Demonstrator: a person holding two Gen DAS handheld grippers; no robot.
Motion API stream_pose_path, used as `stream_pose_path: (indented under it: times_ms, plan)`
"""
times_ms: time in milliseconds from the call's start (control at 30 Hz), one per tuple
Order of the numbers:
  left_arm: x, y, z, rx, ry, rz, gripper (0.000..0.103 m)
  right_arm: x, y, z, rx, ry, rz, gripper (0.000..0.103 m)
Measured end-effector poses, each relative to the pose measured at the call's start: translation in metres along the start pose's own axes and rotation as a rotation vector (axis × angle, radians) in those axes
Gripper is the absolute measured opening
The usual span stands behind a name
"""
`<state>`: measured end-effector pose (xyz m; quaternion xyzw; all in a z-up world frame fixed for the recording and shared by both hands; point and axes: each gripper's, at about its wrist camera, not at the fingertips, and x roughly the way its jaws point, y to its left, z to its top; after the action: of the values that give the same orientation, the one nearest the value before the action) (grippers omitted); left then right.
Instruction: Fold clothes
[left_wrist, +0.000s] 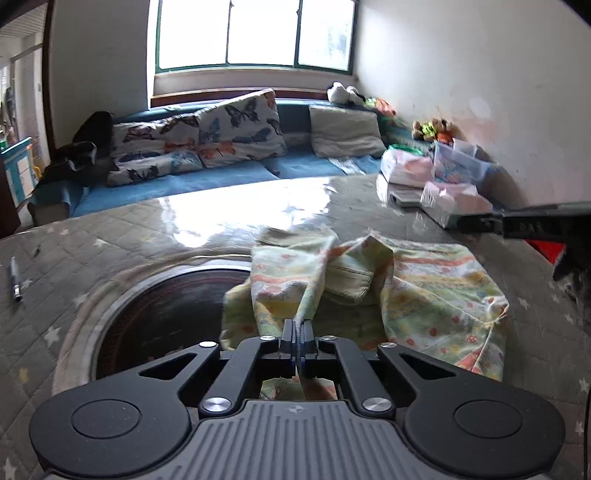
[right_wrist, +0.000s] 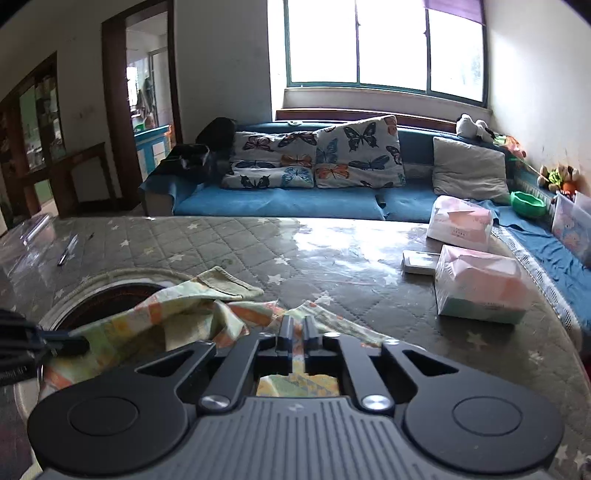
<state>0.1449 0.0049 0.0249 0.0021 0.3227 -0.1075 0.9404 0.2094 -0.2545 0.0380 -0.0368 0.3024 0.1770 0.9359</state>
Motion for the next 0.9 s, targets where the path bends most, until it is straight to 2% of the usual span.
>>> stream_pose_path:
  times_ms: [33,100,167,400,500,600,667,733,833,900]
  plan:
    - [-0.005,0.002,-0.002,-0.004,-0.009,0.007,0.002,0.0,0.004,-0.001,-0.01,0.006,0.008,0.008]
    - [-0.016,0.006,-0.006,-0.018,-0.023,0.02,0.002,0.001,0.012,-0.002,-0.028,0.015,0.024,0.016]
    - [-0.023,0.012,-0.012,-0.033,-0.026,0.034,0.002,0.013,0.021,0.001,-0.046,0.023,0.033,0.042]
    - [-0.04,0.034,-0.034,-0.069,-0.004,0.058,0.002,0.062,0.039,0.008,-0.063,0.072,0.048,0.042]
    - [-0.039,0.035,-0.036,-0.058,0.019,0.047,0.003,0.084,0.039,0.005,-0.048,0.117,0.059,0.039]
    - [-0.038,0.03,-0.032,-0.039,0.014,0.034,0.007,0.095,0.039,0.002,-0.028,0.137,0.073,0.018]
    - [-0.036,0.022,-0.026,-0.01,-0.001,0.033,0.019,0.09,0.038,-0.001,-0.02,0.122,0.071,0.006]
    - [-0.03,0.012,-0.02,0.035,-0.021,0.045,0.046,0.083,0.037,-0.002,-0.017,0.104,0.067,0.003]
    - [-0.014,-0.004,-0.012,0.135,-0.033,0.046,0.053,0.065,0.03,0.001,-0.016,0.069,0.039,0.002]
    - [0.004,-0.014,-0.009,0.186,-0.006,0.048,0.053,0.047,0.021,0.002,-0.014,0.038,0.02,0.001]
